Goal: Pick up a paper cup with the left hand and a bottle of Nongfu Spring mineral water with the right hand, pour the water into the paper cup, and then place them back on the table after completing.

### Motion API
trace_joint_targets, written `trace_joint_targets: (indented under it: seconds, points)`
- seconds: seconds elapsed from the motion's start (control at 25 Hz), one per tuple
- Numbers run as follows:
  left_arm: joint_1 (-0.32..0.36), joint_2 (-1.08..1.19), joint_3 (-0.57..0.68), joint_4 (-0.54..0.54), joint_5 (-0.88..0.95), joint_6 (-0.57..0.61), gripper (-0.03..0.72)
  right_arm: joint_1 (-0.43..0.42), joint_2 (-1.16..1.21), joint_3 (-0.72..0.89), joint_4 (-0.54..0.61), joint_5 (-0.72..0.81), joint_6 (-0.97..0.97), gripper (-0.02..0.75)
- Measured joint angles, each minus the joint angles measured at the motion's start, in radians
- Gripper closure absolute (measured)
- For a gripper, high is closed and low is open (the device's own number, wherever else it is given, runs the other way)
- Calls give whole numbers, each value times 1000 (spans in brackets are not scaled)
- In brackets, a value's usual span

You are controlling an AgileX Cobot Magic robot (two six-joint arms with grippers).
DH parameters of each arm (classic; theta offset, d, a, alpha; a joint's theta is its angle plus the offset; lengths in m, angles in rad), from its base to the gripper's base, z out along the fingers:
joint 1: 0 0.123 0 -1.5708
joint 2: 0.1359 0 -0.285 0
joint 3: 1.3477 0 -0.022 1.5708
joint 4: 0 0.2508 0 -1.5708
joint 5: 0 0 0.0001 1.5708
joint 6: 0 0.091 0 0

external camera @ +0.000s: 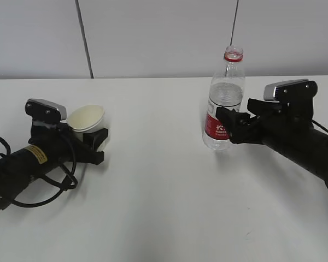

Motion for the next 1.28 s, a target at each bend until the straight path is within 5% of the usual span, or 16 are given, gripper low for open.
trace_joint_targets:
  seconds: [1.04,1.28]
  points:
    - [0,0,0,-2,0,0,305,2,168,-215,-50,16,77,74]
    - [0,0,0,-2,0,0,305,2,168,-220,-56,22,77,181]
